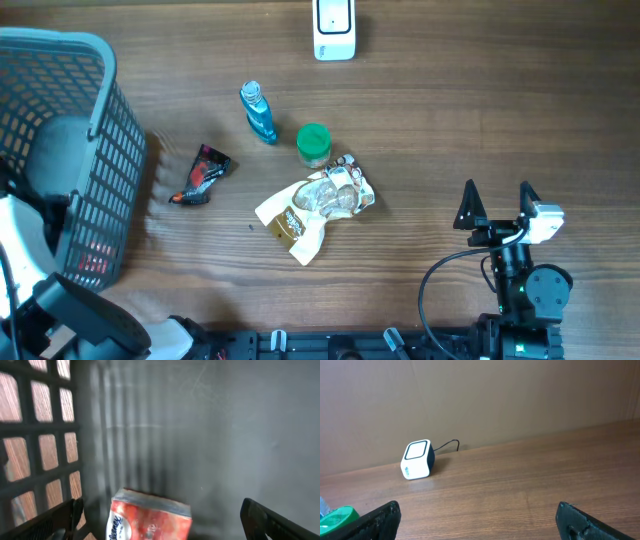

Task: Scan the item barcode
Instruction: 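Reach the left gripper into the basket and grasp the red Kleenex pack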

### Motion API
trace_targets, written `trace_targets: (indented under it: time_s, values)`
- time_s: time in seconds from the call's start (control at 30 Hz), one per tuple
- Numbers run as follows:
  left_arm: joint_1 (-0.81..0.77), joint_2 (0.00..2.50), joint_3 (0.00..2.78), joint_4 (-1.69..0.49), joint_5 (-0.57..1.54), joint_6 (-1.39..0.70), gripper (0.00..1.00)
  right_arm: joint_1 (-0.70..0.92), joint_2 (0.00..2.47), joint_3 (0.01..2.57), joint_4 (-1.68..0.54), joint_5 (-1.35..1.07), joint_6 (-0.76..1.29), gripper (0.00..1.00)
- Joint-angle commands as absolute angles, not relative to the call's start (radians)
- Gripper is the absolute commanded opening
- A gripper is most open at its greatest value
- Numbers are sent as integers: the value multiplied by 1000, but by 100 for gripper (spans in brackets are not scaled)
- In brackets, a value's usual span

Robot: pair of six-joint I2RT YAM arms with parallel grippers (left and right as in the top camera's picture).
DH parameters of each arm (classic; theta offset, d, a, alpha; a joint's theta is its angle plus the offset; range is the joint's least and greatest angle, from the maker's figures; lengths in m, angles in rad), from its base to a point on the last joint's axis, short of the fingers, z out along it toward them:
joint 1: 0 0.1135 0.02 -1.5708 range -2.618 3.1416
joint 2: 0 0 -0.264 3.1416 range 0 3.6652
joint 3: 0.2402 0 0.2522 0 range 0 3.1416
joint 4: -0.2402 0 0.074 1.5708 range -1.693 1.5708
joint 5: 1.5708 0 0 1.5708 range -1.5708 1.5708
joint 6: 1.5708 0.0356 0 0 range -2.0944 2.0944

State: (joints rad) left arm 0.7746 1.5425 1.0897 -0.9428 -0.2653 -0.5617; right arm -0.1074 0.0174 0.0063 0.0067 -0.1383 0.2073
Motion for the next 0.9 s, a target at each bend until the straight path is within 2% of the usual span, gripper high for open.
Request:
trace_targets:
  time_s: [0.0, 0.37, 0.63, 0.67, 0.73, 0.77, 0.87]
  values:
    - [776, 1532, 980, -897, -289, -563, 100, -108, 11, 5, 10, -147, 202, 100]
    - [776, 1534, 889, -799, -251, -562, 100, -108, 11, 5, 10, -147, 203, 100]
    - [776, 1536, 883, -835, -147, -554, 100, -108, 11, 5, 10, -147, 202, 100]
    - [776, 1536, 883, -842, -136, -554, 94, -108, 11, 5, 10, -147, 202, 100]
    - [776, 1536, 883, -841, -135, -554, 74, -108, 11, 5, 10, -147, 202, 100]
    - [776, 1536, 884, -841, -135, -554, 70, -108, 11, 5, 10, -147, 202, 100]
    - [776, 1536, 884, -841, -135, -554, 68, -108, 11, 5, 10, -147, 202, 100]
